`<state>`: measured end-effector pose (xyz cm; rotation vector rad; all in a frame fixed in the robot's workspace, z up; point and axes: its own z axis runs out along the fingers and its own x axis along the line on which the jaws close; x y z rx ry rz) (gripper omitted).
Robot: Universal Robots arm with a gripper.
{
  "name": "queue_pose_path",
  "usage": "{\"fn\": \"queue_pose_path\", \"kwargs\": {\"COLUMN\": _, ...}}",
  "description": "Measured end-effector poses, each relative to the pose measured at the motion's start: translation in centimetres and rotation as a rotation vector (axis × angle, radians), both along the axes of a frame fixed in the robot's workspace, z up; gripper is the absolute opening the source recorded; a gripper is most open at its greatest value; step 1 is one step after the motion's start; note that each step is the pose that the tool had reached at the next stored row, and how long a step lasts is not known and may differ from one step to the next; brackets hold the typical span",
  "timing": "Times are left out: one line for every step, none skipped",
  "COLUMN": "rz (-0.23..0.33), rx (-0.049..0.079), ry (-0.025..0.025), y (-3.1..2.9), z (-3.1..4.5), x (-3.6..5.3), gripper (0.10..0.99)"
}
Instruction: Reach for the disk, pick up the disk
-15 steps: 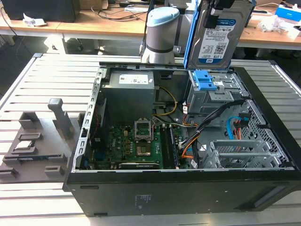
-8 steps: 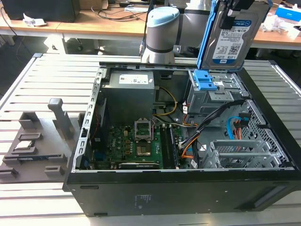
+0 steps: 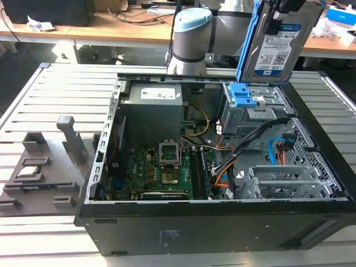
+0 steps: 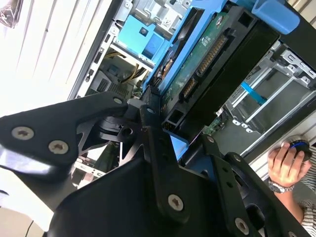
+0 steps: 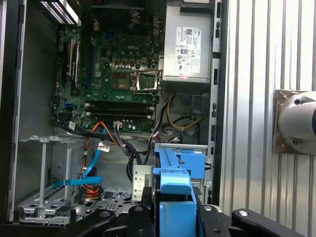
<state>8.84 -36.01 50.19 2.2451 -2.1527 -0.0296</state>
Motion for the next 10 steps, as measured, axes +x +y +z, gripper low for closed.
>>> {"fn": "queue_pose_path", "kwargs": {"rz": 0.0, "rx": 0.0, "ry": -0.0001, "y": -0.24, "z": -0.01, "x": 0.01, "gripper": 0.369}}
{"fn": "queue_pose_path", "kwargs": {"rz": 0.0, "rx": 0.0, "ry": 0.0, "y": -0.5, "z": -0.01, "x": 0.01, "gripper": 0.369}}
{"fn": "queue_pose_path", "kwargs": {"rz": 0.0, "rx": 0.0, "ry": 0.0, "y": -0.67, "z": -0.01, "x": 0.01, "gripper": 0.369}}
{"fn": "queue_pose_path", "kwargs": {"rz": 0.0, "rx": 0.0, "ry": 0.0, "y": -0.92, "z": -0.01, "x": 0.01, "gripper": 0.369}}
{"fn": "queue_pose_path", "kwargs": {"rz": 0.0, "rx": 0.0, "ry": -0.0001, "y": -1.09, "z": -0.01, "x": 0.0, "gripper": 0.369}}
{"fn": "queue_pose_path", "kwargs": {"rz": 0.0, "rx": 0.0, "ry": 0.0, "y": -1.2, "z": -0.01, "x": 0.0, "gripper": 0.369}}
{"fn": "queue_pose_path", "kwargs": {"rz": 0.0, "rx": 0.0, "ry": 0.0, "y": -1.36, "z": -0.01, "x": 0.0, "gripper": 0.369}}
{"fn": "queue_pose_path", "kwargs": {"rz": 0.0, "rx": 0.0, "ry": 0.0, "y": -1.45, "z": -0.01, "x": 0.0, "gripper": 0.369}}
{"fn": "queue_pose_path", "kwargs": {"rz": 0.0, "rx": 0.0, "ry": 0.0, "y": -1.53, "z": -0.01, "x": 0.0, "gripper": 0.369}}
{"fn": "queue_pose_path", "kwargs": {"rz": 0.0, "rx": 0.0, "ry": 0.0, "y": -1.64, "z": -0.01, "x": 0.01, "gripper": 0.369}}
